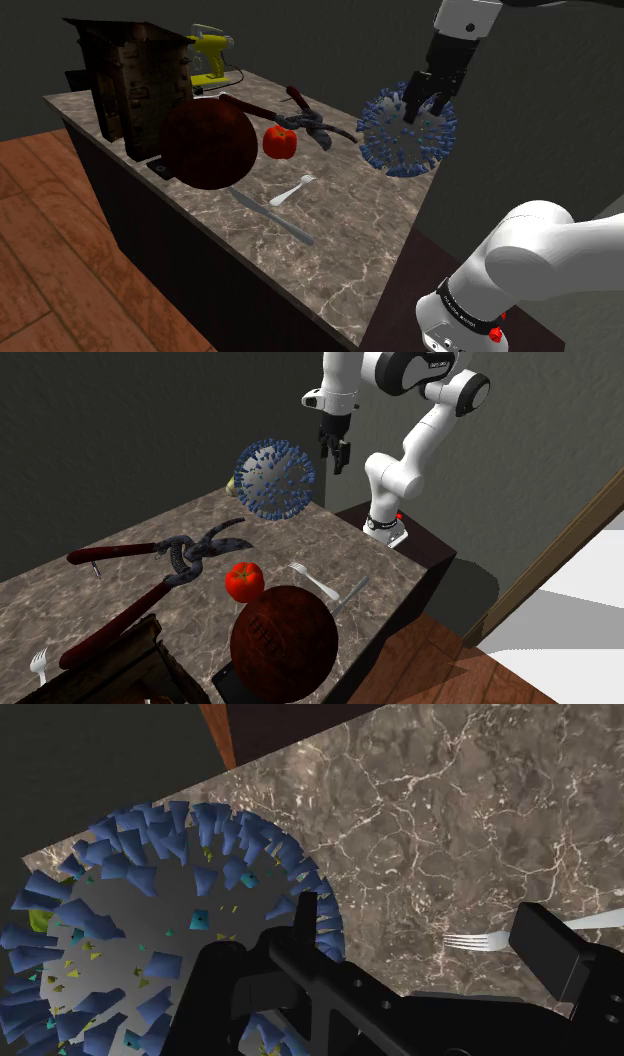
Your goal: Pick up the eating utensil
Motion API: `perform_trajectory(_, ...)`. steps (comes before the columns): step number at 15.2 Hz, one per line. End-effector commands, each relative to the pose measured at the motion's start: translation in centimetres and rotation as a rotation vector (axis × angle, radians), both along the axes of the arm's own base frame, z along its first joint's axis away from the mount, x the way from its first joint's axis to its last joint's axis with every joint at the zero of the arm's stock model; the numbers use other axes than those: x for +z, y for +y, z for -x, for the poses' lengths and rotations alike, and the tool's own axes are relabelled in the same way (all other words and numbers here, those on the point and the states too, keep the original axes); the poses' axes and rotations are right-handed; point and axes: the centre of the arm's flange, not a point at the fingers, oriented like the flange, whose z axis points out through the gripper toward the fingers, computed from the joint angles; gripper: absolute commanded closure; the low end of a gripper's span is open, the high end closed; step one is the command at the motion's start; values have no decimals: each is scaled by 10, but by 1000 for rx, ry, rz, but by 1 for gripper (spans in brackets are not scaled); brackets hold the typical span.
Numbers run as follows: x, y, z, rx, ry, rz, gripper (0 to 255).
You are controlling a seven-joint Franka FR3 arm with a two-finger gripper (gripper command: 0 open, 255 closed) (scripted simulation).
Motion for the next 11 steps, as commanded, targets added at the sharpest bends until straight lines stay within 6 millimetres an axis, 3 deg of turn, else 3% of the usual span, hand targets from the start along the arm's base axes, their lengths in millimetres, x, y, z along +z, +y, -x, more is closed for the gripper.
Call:
perform_trajectory(1,0,0,0,0,0,0,0)
perform_trajectory(11,-86,76,-46,-453,19,-79,0)
